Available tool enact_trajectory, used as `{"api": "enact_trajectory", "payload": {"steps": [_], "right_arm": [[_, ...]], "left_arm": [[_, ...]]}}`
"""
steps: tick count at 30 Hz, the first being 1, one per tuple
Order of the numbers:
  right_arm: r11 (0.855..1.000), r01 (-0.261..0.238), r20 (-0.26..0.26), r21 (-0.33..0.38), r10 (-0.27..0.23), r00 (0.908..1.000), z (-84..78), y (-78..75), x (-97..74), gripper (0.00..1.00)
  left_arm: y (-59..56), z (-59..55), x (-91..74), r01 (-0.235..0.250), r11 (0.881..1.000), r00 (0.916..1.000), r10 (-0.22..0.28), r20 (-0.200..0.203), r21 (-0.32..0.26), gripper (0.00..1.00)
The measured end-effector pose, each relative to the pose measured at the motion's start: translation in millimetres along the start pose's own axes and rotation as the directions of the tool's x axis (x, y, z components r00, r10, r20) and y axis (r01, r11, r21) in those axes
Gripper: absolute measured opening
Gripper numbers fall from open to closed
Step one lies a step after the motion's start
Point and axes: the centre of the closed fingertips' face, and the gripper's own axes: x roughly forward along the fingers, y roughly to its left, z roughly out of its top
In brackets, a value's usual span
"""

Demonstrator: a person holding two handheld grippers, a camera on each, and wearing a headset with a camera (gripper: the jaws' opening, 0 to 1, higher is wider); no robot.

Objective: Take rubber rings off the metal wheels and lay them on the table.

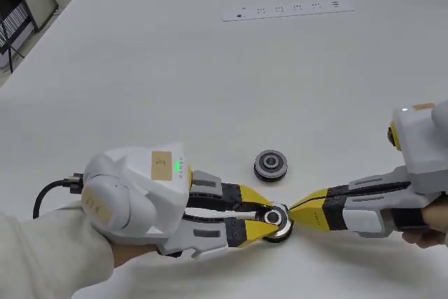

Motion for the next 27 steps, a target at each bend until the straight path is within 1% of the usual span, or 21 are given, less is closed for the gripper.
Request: {"api": "enact_trajectory", "payload": {"steps": [12,15,16,20,26,27], "right_arm": [[1.000,-0.025,0.010,-0.009,0.025,0.9996,2.9,7.5,2.1,0.00],[0.999,-0.050,0.020,-0.016,0.050,0.9985,5.6,13.7,3.0,0.00],[0.998,-0.054,0.039,-0.018,0.054,0.9977,9.6,15.0,2.9,0.00],[0.999,-0.034,0.044,-0.015,0.034,0.9985,11.4,9.1,1.2,0.00],[1.000,-0.024,0.035,-0.017,0.024,0.9991,8.5,7.2,2.0,0.00],[1.000,-0.020,0.033,-0.018,0.020,0.9992,8.3,6.2,2.0,0.00]], "left_arm": [[0.3,-0.4,-0.1,-0.001,1.000,1.0000,0.001,0.000,0.000,0.14],[-0.4,0.5,0.3,-0.003,1.000,1.0000,0.003,-0.001,0.000,0.14],[-0.5,0.5,0.3,-0.003,1.000,1.0000,0.003,-0.001,0.000,0.14],[-0.8,0.5,0.3,-0.005,1.000,1.0000,0.005,-0.002,-0.001,0.13],[-0.8,0.6,0.3,-0.007,1.000,1.0000,0.007,-0.003,-0.005,0.14],[-0.5,0.7,0.3,-0.008,1.000,0.9999,0.008,-0.007,-0.013,0.14]]}}
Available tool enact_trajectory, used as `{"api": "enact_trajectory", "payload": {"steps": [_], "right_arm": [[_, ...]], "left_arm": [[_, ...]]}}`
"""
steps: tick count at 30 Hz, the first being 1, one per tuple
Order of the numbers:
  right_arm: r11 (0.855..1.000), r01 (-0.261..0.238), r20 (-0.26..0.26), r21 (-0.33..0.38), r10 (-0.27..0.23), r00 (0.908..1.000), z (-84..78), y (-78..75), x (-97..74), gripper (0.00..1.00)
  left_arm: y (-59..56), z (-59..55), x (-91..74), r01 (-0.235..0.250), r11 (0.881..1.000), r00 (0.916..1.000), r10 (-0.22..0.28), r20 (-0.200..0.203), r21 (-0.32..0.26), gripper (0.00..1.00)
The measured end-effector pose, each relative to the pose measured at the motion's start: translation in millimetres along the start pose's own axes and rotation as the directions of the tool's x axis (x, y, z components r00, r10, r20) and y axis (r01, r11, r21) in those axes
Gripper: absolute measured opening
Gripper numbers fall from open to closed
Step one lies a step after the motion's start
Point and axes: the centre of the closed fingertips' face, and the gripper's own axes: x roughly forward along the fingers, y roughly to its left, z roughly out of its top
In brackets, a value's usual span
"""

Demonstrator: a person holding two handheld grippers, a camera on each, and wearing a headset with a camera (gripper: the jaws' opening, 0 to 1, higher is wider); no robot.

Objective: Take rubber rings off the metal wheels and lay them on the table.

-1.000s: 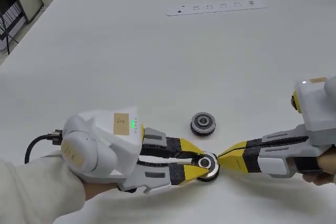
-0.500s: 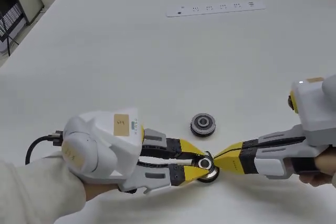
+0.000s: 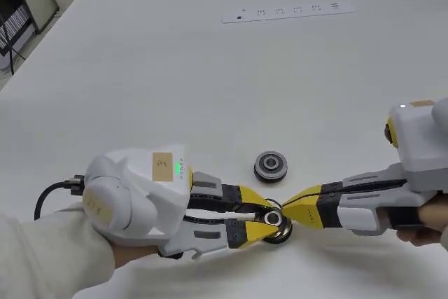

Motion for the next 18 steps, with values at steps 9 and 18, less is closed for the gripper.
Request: {"api": "enact_trajectory", "payload": {"steps": [9,18], "right_arm": [[1.000,0.014,-0.006,0.018,-0.013,0.9999,-1.2,-3.9,0.0,0.00],[1.000,0.027,-0.018,0.006,-0.027,0.9995,-1.3,-5.5,-1.1,0.00]], "left_arm": [[1.8,0.4,1.5,0.007,1.000,0.9992,-0.008,-0.040,-0.015,0.14],[0.8,5.4,-2.0,0.020,1.000,0.9989,-0.020,-0.042,0.001,0.17]]}}
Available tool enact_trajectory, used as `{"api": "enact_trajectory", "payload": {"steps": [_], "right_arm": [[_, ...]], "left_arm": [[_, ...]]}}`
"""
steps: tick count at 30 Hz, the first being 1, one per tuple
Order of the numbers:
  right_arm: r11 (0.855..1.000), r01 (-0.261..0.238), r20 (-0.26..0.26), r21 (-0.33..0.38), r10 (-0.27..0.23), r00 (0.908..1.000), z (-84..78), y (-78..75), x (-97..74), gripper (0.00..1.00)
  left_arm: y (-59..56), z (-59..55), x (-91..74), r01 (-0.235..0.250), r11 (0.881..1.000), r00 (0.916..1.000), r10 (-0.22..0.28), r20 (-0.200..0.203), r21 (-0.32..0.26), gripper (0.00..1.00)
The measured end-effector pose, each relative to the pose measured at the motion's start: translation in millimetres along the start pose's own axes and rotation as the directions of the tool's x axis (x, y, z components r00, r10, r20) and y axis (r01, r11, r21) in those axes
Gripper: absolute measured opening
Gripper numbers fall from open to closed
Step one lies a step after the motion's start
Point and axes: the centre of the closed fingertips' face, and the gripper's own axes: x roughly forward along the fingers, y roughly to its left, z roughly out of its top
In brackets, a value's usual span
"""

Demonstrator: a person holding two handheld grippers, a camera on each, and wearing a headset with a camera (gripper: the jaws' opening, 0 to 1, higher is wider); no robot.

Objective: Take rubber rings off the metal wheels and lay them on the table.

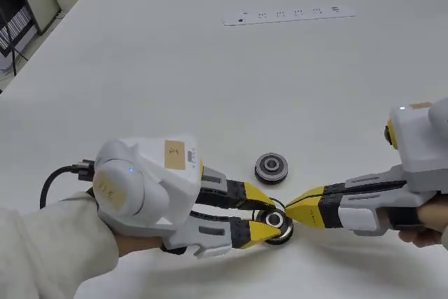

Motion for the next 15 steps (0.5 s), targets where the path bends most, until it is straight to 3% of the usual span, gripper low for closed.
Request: {"api": "enact_trajectory", "payload": {"steps": [10,15], "right_arm": [[1.000,0.016,0.002,-0.015,-0.016,0.9999,4.7,0.9,-4.0,0.00],[0.999,0.024,0.007,-0.025,-0.024,0.9997,7.2,1.8,-6.4,0.00]], "left_arm": [[-1.9,19.6,-11.2,0.004,1.000,0.9992,-0.004,0.040,-0.001,0.26],[-2.8,26.7,-19.2,0.001,1.000,0.9985,-0.001,0.055,0.006,0.36]]}}
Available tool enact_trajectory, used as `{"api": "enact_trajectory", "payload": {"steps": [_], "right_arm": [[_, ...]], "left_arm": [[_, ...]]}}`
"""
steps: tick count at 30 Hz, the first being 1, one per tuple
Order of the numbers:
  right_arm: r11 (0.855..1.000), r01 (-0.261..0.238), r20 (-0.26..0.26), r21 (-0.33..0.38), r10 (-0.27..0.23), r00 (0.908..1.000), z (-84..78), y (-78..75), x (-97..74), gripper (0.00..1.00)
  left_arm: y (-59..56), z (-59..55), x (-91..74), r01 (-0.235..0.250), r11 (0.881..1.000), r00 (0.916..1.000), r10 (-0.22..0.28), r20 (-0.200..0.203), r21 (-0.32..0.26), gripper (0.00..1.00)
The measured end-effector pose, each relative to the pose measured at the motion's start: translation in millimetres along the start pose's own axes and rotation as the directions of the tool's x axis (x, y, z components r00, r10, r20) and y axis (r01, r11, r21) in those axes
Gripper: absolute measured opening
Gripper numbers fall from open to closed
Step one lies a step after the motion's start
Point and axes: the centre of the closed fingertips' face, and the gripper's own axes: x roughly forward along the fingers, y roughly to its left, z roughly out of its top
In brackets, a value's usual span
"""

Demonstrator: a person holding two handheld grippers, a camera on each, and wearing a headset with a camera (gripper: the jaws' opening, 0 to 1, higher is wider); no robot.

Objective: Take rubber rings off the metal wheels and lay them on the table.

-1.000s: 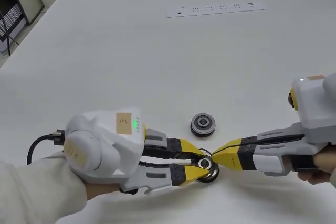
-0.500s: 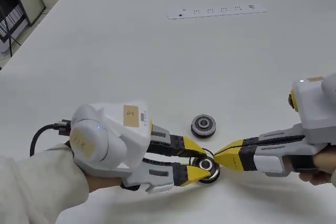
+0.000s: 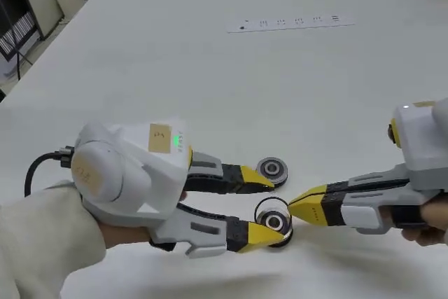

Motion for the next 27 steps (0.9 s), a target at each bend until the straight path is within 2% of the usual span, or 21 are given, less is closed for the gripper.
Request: {"api": "enact_trajectory", "payload": {"steps": [13,17,21,27], "right_arm": [[1.000,0.001,-0.001,-0.024,-0.001,1.0000,4.3,7.1,-4.8,0.00],[1.000,0.000,0.000,-0.030,0.000,1.0000,5.6,8.9,-5.9,0.00],[0.999,0.000,-0.005,-0.036,0.000,1.0000,5.8,10.4,-6.0,0.00],[0.999,-0.005,-0.010,-0.048,0.004,0.9999,8.2,14.5,-7.7,0.00]], "left_arm": [[-1.3,17.7,-27.7,-0.029,0.999,0.9991,0.029,0.031,0.020,0.56],[-1.6,15.6,-35.5,-0.038,0.999,0.9990,0.038,0.024,0.015,0.68],[0.6,16.1,-44.3,-0.052,0.999,0.9984,0.052,0.025,0.008,0.70],[3.8,19.9,-57.4,-0.075,0.997,0.9964,0.075,0.039,0.001,0.78]]}}
